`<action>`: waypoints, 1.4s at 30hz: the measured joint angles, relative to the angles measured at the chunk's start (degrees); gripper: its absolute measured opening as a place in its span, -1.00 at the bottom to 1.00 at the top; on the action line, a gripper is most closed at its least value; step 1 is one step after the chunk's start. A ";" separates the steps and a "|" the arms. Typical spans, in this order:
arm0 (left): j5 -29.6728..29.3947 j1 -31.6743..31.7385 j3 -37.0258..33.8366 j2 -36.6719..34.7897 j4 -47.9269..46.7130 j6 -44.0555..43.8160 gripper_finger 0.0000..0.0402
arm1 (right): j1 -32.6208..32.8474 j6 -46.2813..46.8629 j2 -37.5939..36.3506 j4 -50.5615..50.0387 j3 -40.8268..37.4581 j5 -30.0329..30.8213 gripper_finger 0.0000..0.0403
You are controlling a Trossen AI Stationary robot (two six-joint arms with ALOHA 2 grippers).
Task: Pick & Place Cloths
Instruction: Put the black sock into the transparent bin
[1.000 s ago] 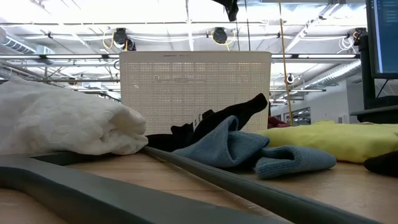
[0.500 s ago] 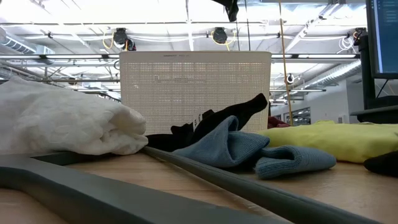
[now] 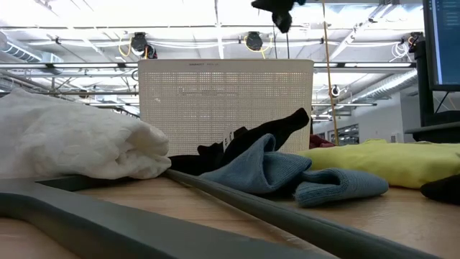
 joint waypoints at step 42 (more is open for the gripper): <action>8.64 30.89 -21.99 -4.69 28.64 58.26 0.46 | 30.11 -0.44 11.98 -24.97 0.00 4.36 -0.32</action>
